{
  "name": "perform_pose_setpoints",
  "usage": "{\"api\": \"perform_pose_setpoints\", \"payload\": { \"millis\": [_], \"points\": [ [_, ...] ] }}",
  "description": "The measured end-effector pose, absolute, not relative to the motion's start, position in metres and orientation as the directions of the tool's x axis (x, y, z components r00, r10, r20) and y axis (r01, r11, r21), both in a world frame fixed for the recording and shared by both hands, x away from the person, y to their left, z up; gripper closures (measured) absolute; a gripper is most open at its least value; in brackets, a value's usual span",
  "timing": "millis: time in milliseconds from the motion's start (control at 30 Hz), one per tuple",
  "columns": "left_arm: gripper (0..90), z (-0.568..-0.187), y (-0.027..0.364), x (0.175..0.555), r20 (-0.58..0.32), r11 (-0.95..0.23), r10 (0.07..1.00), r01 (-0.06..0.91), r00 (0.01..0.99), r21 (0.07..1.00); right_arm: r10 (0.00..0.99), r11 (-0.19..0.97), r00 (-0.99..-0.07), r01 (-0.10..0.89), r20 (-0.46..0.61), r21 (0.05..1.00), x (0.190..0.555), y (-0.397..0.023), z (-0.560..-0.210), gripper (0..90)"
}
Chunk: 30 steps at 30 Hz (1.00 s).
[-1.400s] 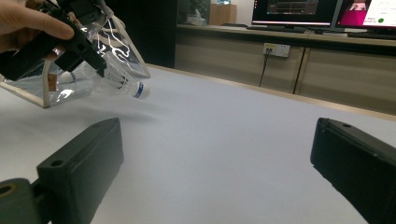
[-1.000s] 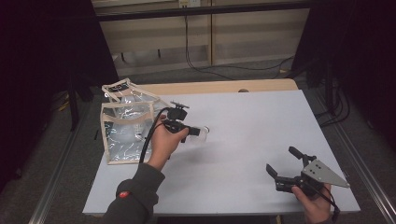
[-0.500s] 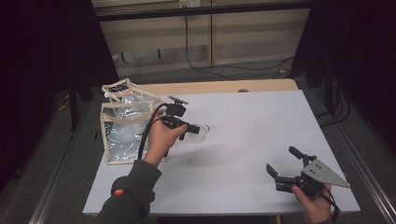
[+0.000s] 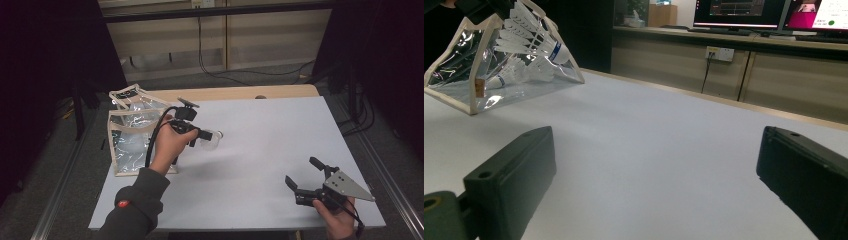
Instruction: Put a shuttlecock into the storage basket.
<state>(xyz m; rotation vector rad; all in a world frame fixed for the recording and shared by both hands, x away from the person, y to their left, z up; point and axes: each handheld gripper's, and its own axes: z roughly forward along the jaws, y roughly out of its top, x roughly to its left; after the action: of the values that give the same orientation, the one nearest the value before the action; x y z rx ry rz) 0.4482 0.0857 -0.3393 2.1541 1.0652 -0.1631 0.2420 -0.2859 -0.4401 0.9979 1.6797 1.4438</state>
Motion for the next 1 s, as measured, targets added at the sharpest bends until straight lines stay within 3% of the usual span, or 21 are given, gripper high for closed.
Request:
{"api": "perform_pose_setpoints", "payload": {
  "millis": [1000],
  "points": [
    [89.3,-0.302,0.091,0.451,-0.355,-0.414,0.658,0.712,0.664,0.567,0.889,0.080,-0.457,0.114,-0.019,0.990,0.241,-0.287,-0.439,2.4]
  ]
}}
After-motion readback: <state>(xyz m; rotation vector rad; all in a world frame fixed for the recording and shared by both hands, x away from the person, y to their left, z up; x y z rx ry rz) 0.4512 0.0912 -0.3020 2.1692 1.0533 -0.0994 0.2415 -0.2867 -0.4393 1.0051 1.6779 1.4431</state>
